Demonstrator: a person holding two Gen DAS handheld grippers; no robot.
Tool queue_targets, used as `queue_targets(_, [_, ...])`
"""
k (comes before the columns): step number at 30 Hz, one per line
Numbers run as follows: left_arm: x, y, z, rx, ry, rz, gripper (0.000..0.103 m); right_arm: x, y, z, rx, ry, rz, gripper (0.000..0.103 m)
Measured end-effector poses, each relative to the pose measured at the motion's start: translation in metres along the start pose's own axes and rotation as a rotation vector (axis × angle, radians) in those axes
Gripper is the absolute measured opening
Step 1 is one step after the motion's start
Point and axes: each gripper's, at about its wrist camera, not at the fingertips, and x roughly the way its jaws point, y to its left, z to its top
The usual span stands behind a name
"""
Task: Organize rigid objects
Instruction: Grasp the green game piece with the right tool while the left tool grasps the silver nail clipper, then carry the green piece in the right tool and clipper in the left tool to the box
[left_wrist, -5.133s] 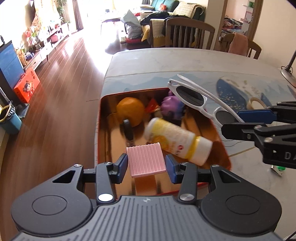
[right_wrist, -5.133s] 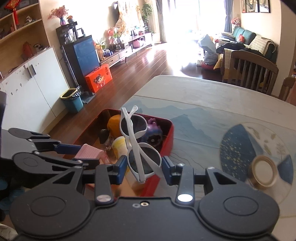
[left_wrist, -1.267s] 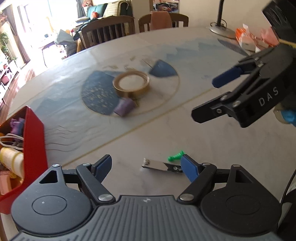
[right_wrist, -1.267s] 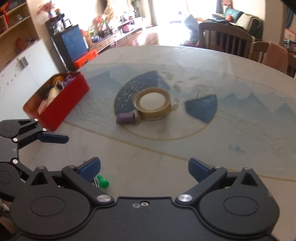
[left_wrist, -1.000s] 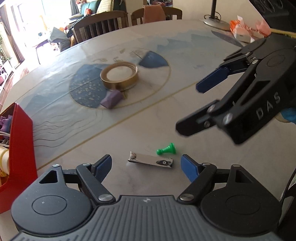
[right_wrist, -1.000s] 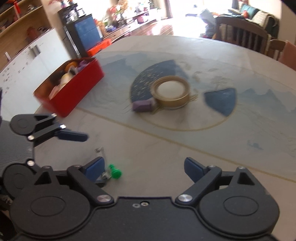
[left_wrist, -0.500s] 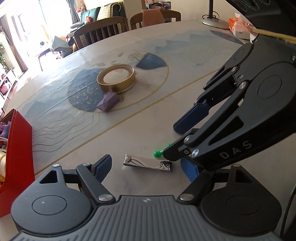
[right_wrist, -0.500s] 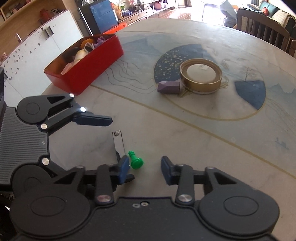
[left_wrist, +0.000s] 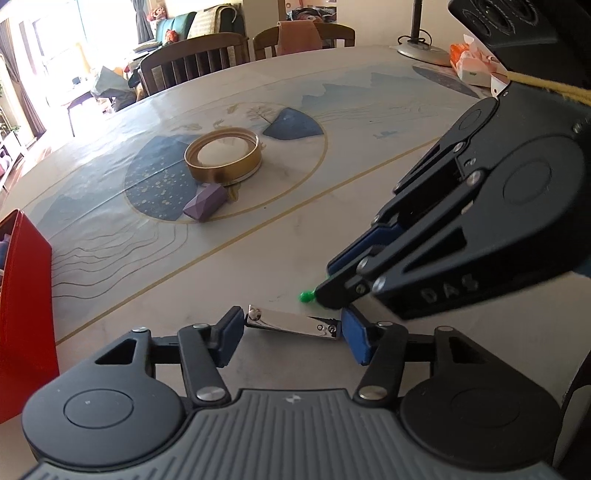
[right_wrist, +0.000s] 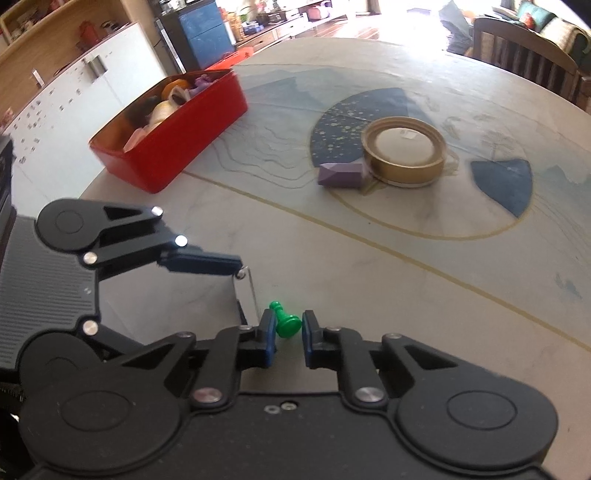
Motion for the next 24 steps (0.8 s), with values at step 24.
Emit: queue_targets(24, [-0.039,0.074,-0.004,-0.195,-0.037,0.057,0.057,-0.033,0.015,0.014,0.173,-0.152,-0.061,0.014])
